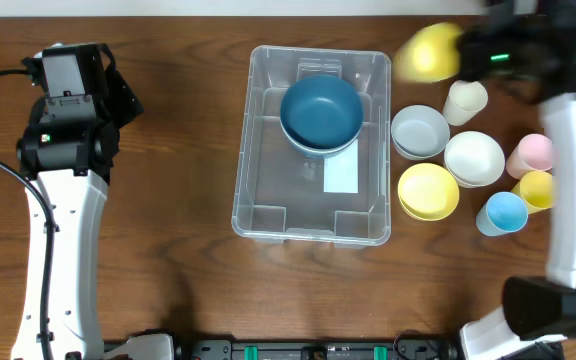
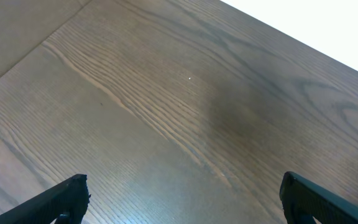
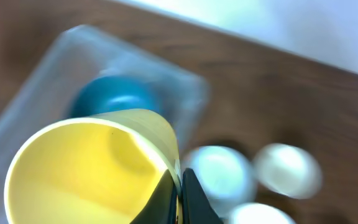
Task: Pack container
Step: 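Lift the yellow cup and carry it to the container's front-left, then set the yellow cup down in the container, open and withdraw right gripper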
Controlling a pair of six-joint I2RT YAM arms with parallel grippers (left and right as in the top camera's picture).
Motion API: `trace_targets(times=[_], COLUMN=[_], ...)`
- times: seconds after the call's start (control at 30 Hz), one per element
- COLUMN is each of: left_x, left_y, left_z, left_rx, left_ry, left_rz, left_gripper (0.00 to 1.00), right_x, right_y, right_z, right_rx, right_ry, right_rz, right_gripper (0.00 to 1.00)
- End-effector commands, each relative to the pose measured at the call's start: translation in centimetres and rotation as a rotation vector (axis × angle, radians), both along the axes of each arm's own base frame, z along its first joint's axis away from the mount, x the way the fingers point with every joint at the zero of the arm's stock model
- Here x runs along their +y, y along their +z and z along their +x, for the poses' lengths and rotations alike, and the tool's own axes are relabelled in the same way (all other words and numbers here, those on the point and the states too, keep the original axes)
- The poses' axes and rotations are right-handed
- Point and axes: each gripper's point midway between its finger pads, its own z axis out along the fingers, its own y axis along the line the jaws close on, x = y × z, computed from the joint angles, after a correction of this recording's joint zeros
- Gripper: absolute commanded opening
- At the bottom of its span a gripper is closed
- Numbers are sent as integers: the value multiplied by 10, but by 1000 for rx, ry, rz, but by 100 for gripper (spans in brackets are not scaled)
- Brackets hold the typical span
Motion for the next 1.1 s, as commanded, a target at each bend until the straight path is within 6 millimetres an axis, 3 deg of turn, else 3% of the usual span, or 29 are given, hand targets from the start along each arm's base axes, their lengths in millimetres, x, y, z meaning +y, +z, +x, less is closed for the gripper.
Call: trace_targets(times=[0.0, 0.1, 0.33, 0.43, 0.77, 1.07], left_x=[5, 5, 5, 5, 5, 5], left_y=[8, 8, 8, 8, 8, 8], left_z=[-2, -2, -2, -2, -2, -2], left_rx=[-11, -11, -11, -11, -11, -11], left_ry=[12, 12, 12, 12, 12, 12], left_rz=[22, 22, 22, 22, 22, 22], left_gripper=[98, 98, 98, 98, 98, 98], right_x=[67, 116, 186, 198, 203, 218], right_y=[-18, -43, -107, -128, -190, -208], right_z=[-22, -47, -105, -118, -147, -150], right_rx=[73, 118, 227, 255, 372, 344], right_ry=[114, 211, 372, 408, 429, 462], right_rz=[7, -71, -226, -249, -247, -213], right_gripper=[1, 1, 1, 1, 1, 1])
